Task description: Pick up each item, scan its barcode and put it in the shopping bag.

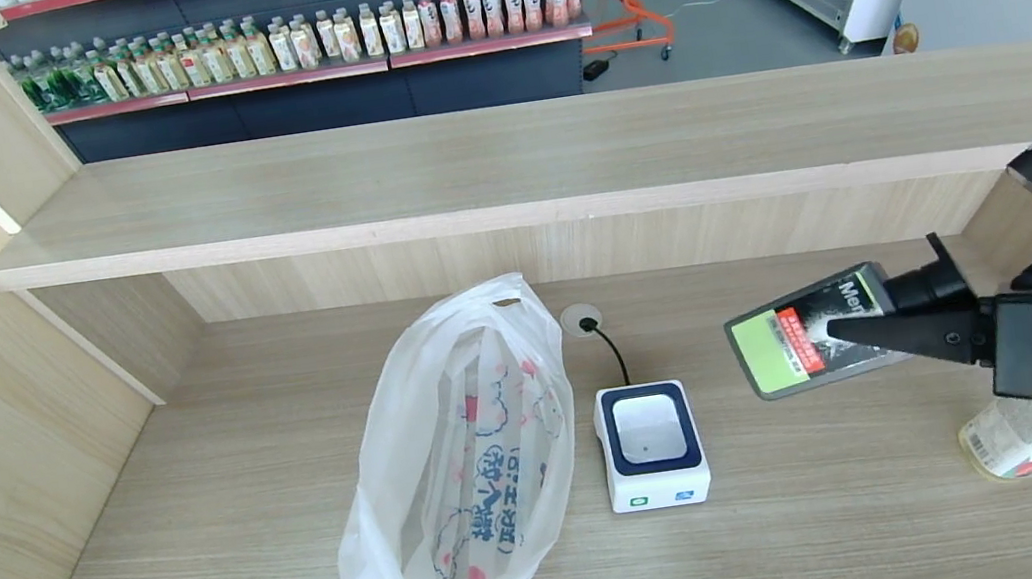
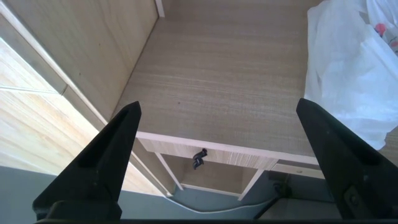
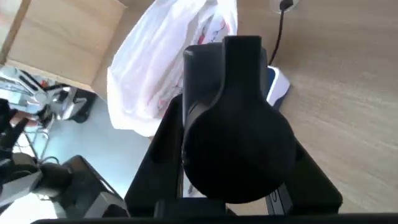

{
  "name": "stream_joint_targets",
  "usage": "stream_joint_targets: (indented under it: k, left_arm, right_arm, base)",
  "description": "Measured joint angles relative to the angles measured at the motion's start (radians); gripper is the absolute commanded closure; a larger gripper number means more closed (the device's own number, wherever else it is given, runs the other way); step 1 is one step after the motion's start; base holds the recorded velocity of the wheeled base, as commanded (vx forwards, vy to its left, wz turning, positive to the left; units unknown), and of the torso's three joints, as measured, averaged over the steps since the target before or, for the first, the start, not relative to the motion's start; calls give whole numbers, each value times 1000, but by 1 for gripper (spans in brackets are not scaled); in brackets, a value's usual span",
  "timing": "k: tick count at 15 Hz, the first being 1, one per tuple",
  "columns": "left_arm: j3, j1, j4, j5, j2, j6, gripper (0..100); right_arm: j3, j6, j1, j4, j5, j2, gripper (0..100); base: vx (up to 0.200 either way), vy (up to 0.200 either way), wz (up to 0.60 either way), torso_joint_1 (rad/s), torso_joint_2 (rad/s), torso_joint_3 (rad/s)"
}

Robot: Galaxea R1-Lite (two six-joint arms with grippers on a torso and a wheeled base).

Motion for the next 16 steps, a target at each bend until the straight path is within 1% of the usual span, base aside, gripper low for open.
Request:
stream_joint_targets:
  k: [1,3,4,5,9,12,16]
  left_arm:
    - [0,0,0,0,0,0,0]
    - [0,0,0,0,0,0,0]
    - [0,0,0,0,0,0,0]
    - [0,1,0,0,0,0,0]
    - [0,0,0,0,0,0,0]
    - [0,0,0,0,0,0,0]
    - [0,1,0,0,0,0,0]
  right_arm:
    - [-22,104,46,-2,-59,35,100]
    - [-42,172,94,1,-160,121,100]
    - [-47,211,112,3,-196,166,100]
    - [-51,246,134,3,-210,201,100]
    - [-49,260,196,6,-220,274,100]
    - [-50,259,237,2,-303,329,100]
    - [-73,257,273,-3,-311,381,100]
  base:
    - [0,0,0,0,0,0]
    - [0,0,0,0,0,0]
    - [0,0,0,0,0,0]
    - [0,0,0,0,0,0]
    - [0,0,0,0,0,0]
    - [0,0,0,0,0,0]
    - [0,0,0,0,0,0]
